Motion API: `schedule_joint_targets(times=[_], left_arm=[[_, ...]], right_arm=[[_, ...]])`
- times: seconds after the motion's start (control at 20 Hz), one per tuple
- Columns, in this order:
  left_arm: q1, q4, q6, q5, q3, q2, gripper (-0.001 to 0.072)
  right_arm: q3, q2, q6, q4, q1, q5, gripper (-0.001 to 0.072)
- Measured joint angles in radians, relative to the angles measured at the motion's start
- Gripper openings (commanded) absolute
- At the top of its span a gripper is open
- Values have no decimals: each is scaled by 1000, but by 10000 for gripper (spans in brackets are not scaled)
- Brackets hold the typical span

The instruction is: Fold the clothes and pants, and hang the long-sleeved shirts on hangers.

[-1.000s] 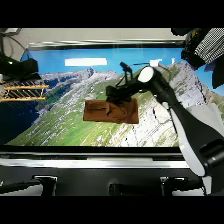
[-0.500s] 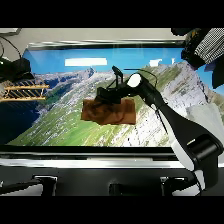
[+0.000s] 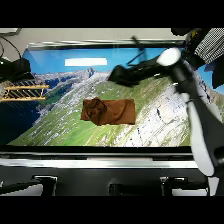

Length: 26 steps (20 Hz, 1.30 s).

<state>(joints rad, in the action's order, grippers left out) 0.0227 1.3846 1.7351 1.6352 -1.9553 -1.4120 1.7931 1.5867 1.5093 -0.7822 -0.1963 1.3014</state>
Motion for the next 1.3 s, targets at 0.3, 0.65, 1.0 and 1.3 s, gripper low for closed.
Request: schedule_joint_targets(times=[0.3,0.65,1.0,1.3], left_arm=[[0,0,0,-1,0,-4,13],[0,0,0,-4,0,-6,13],[0,0,0,-5,1,-22,13],[0,0,0,-6,1,-45,13]], right_arm=[[-122,-30,-109,-53,264,111,554],[-430,67,-276,37,316,-12,538],[-512,184,-356,116,265,-124,533],[-519,238,-366,156,173,-177,238]])
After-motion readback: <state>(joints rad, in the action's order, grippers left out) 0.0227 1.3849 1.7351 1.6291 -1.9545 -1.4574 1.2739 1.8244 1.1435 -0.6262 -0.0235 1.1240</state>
